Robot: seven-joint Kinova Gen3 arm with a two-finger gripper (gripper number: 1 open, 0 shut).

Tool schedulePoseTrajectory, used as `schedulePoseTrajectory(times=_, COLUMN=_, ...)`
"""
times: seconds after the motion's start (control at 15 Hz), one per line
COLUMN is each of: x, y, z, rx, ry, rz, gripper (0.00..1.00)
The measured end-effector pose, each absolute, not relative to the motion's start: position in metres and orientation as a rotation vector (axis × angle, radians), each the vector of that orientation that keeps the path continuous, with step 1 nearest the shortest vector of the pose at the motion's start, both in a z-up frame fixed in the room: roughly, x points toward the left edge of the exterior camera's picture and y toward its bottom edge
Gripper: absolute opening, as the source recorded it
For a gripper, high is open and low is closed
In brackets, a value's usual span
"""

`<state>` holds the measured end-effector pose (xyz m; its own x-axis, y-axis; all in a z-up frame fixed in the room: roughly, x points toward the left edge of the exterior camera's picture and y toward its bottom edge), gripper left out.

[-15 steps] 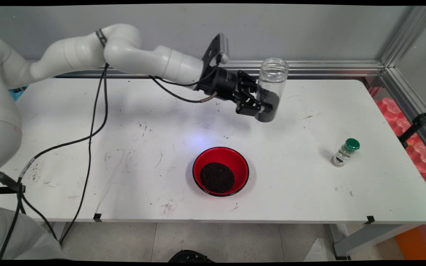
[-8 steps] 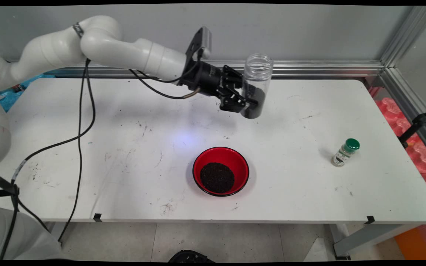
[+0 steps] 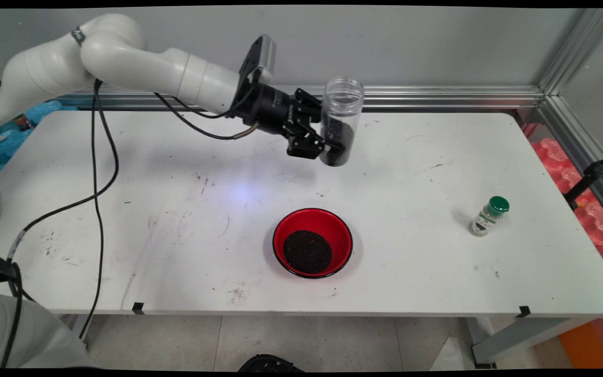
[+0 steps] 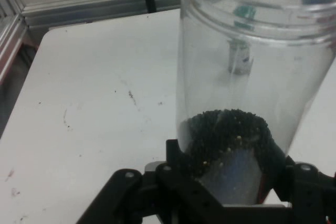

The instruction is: Pour the black seasoning powder in the red bowl

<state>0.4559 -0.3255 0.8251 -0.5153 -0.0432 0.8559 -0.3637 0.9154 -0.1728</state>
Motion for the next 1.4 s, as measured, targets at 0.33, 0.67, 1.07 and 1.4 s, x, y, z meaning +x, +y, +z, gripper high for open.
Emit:
schedulePoseTrajectory(times=0.33, x=0.47, y=-0.316, z=0.828, rx=0.219, ry=-2.129, rz=0.452, gripper=0.0)
schedulePoseTrajectory(times=0.67, x=0.478, y=-0.311, z=0.827, rx=0.124, ry=-2.173, rz=0.503, gripper=0.0)
schedulePoseTrajectory(times=1.07, x=0.481, y=-0.305, z=0.824, rx=-0.013, ry=-2.216, rz=0.579, gripper=0.0)
schedulePoseTrajectory(times=1.4, x=0.479, y=-0.302, z=0.821, rx=-0.114, ry=-2.239, rz=0.63, gripper=0.0)
